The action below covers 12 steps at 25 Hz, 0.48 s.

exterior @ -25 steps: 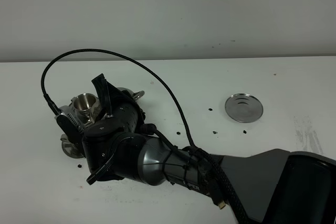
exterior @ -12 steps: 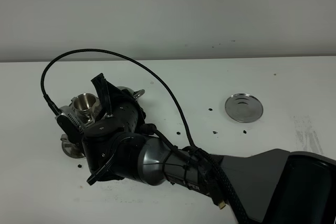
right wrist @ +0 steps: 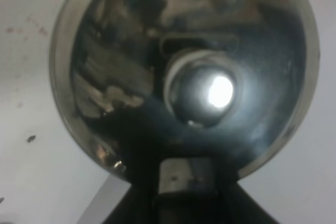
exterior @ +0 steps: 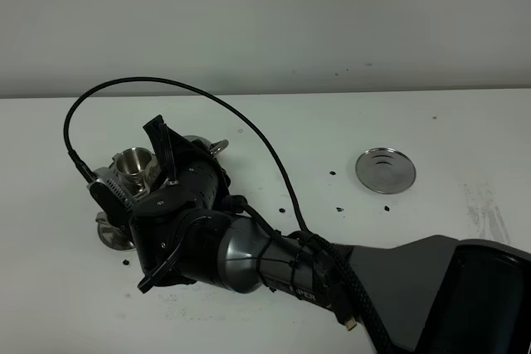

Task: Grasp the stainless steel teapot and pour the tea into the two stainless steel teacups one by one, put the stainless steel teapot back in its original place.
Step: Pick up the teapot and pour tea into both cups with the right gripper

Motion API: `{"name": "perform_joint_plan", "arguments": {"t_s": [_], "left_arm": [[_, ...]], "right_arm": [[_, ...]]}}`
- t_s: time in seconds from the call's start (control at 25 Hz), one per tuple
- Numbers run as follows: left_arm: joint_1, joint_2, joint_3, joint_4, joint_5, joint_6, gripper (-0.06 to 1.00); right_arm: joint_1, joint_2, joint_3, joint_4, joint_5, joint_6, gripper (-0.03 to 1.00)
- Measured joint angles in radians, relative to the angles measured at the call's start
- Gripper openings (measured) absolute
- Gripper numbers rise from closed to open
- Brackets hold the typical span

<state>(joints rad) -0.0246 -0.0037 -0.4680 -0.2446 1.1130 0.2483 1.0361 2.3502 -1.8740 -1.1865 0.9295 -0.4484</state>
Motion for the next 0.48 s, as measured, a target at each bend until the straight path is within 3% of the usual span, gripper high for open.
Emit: {"name": "perform_joint_plan", "arguments": {"t_s": [0.48], "left_arm": [[0.0, 0.0, 0.0, 0.0, 0.0, 0.0, 0.64]], "right_arm": [[0.0, 0.0, 0.0, -0.009, 0.0, 0.0, 0.21]]}}
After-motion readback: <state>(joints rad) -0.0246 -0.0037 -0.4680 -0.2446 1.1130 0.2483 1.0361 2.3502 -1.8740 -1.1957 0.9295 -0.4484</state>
